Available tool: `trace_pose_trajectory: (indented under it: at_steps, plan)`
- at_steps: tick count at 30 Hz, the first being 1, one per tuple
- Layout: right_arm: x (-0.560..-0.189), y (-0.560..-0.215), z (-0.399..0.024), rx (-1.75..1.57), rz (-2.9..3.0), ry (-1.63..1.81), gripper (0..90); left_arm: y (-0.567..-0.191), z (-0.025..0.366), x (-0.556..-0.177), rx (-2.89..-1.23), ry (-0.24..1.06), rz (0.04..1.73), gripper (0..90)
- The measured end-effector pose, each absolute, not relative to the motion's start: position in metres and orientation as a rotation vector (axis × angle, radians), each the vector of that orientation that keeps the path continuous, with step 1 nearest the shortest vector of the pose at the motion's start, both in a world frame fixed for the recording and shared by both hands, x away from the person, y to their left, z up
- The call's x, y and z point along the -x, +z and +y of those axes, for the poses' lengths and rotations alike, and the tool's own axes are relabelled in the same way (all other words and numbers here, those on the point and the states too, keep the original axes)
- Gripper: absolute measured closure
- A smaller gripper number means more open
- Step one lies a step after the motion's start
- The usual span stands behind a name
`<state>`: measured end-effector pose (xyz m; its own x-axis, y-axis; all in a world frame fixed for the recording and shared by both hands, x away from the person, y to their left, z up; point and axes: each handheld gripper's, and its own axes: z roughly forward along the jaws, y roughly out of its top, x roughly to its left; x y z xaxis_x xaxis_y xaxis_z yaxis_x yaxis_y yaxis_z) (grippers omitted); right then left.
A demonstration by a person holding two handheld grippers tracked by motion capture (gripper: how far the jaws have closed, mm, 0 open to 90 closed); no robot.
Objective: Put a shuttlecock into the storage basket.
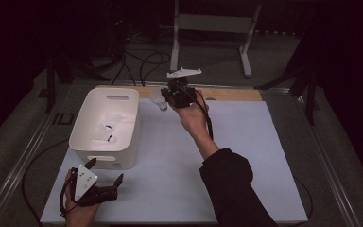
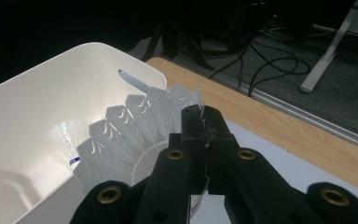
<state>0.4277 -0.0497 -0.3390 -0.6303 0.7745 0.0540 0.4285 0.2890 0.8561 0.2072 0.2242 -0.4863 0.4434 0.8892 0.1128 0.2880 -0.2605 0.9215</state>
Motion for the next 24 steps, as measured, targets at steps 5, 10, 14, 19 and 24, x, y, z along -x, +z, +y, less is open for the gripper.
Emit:
trace_pose_trajectory:
  at_steps: [5, 10, 14, 19, 24]
  plan:
    - [-0.4295, -0.3381, -0.0484, -1.077, 2.184, 1.286, 89.8, -0.4862, 0.2243, -0.2072, -1.781, 0.826, 1.01, 0.2]
    - [-0.4312, -0.3385, -0.0465, -1.082, 2.178, 1.293, 89.7, -0.4864, 0.2243, -0.2073, -1.779, 0.827, 1.01, 0.2]
    - [-0.433, -0.3396, -0.0442, -1.083, 2.173, 1.302, 89.7, -0.4864, 0.2243, -0.2073, -1.778, 0.826, 1.011, 0.2]
    - [-0.4347, -0.3392, -0.0421, -1.088, 2.165, 1.309, 89.8, -0.4865, 0.2242, -0.2074, -1.778, 0.826, 1.009, 0.2]
    - [-0.4358, -0.3378, -0.0398, -1.087, 2.164, 1.31, 89.7, -0.4864, 0.2242, -0.2074, -1.779, 0.826, 1.009, 0.2]
